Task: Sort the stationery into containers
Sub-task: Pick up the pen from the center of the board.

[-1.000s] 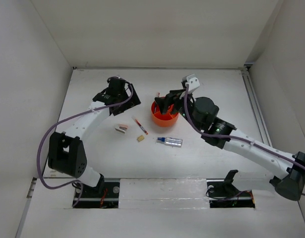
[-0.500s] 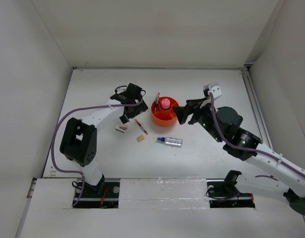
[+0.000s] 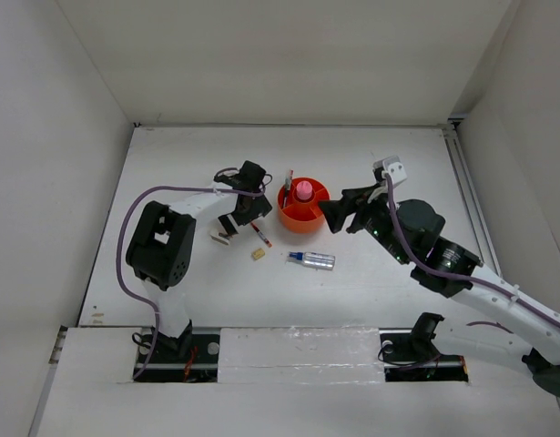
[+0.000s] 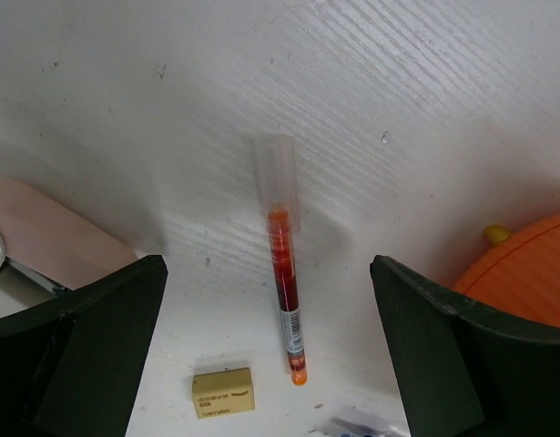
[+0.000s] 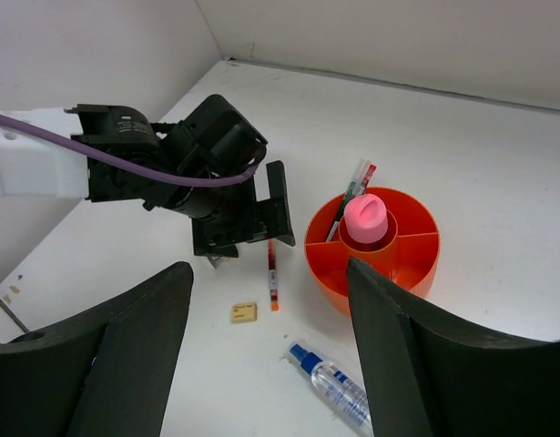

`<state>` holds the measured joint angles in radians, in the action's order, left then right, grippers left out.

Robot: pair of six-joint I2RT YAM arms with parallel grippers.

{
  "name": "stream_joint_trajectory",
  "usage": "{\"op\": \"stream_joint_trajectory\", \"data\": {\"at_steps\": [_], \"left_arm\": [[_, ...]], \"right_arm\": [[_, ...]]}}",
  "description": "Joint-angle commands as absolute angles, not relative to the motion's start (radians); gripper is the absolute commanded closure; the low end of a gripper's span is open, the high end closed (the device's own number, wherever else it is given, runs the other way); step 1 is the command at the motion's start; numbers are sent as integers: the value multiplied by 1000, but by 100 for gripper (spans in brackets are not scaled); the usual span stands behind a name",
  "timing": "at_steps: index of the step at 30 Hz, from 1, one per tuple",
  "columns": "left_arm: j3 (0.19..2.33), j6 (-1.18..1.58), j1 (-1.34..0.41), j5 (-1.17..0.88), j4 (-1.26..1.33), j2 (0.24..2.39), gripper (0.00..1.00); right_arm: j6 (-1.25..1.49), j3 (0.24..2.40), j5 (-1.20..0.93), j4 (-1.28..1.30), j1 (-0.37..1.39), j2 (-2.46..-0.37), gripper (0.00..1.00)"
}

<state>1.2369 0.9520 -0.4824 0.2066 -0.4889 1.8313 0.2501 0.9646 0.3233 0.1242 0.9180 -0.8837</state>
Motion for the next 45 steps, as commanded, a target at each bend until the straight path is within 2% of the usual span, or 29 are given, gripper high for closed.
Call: {"op": "stream_joint_trajectory", "data": {"at_steps": [1,4,11,19,29,37,45], "left_arm": [[1244,976,-480,238,-503,1836,7],[1244,976,-480,247,-503,1836,11],[1233,995,-480,233,-512,1809,11],[1253,1063,-572,264,-558,1786,11],[1170,1117,-594,264,-546,1755,13],[1180,1127,-635,264,-565,1773,25],[1212,1158,-666,293,-640,1829,34]], "right_arm": [[272,956,298,106,927,-879,26],[272,956,298,106,927,-879,26],[281,946,288,106,927,-870,26],[290,946,270,106,927,-850,26],[290,928,252,106,927,-801,26],[299,910,233,106,927,-779,27],[310,881,233,106,927,-721,27]]}}
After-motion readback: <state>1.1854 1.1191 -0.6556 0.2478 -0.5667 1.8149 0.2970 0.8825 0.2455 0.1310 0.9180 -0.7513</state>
